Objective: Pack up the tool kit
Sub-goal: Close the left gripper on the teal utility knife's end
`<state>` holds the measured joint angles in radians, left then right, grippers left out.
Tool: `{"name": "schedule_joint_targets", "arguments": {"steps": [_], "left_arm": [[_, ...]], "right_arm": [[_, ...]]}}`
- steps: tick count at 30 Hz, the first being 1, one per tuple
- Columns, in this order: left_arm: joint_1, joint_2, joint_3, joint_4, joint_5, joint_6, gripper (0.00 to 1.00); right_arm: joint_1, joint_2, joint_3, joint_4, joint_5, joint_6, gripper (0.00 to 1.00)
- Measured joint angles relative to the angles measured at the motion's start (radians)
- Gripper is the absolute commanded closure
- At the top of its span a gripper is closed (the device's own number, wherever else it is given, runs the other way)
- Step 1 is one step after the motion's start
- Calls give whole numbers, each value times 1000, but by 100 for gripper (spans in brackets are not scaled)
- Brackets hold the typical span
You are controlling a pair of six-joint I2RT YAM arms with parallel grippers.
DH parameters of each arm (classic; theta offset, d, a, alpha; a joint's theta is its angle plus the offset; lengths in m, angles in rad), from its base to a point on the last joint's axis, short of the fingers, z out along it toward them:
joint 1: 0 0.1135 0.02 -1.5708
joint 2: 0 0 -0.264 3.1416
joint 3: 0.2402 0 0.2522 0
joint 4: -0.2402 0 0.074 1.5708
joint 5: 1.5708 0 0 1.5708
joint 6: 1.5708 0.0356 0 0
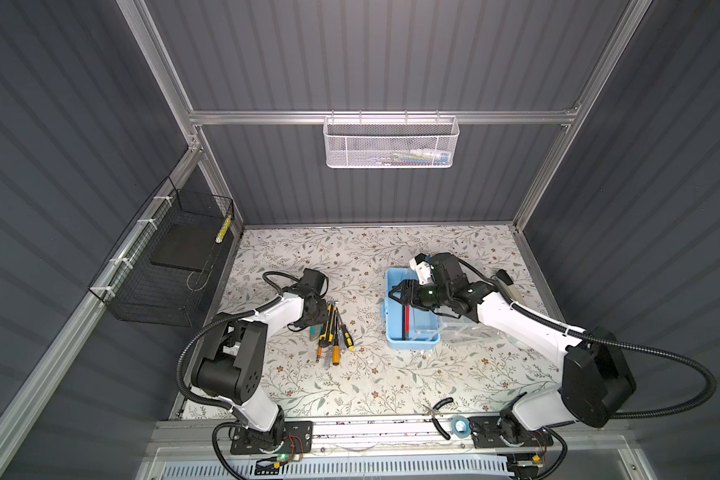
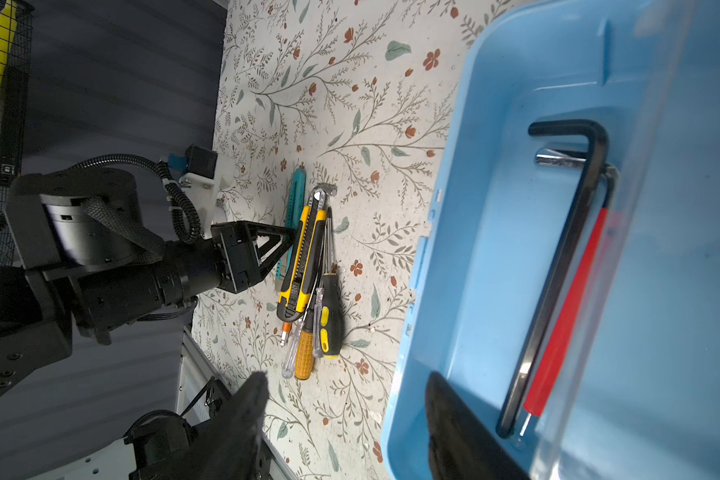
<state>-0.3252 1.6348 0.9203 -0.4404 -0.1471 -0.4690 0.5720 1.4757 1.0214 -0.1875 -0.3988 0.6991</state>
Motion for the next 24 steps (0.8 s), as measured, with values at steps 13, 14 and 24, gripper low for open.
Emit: {"name": "schedule_joint_targets", "arguments": {"steps": [13, 14, 24], "left_arm": [[0, 26, 0, 15, -10, 7, 64], [0, 26, 0, 15, -11, 7, 64], [0, 26, 2, 13, -18, 18, 75]], "right_arm": [[0, 6, 0, 0, 3, 0, 39], [0, 6, 0, 0, 3, 0, 39], [0, 15, 0, 1, 2, -1, 39]]}}
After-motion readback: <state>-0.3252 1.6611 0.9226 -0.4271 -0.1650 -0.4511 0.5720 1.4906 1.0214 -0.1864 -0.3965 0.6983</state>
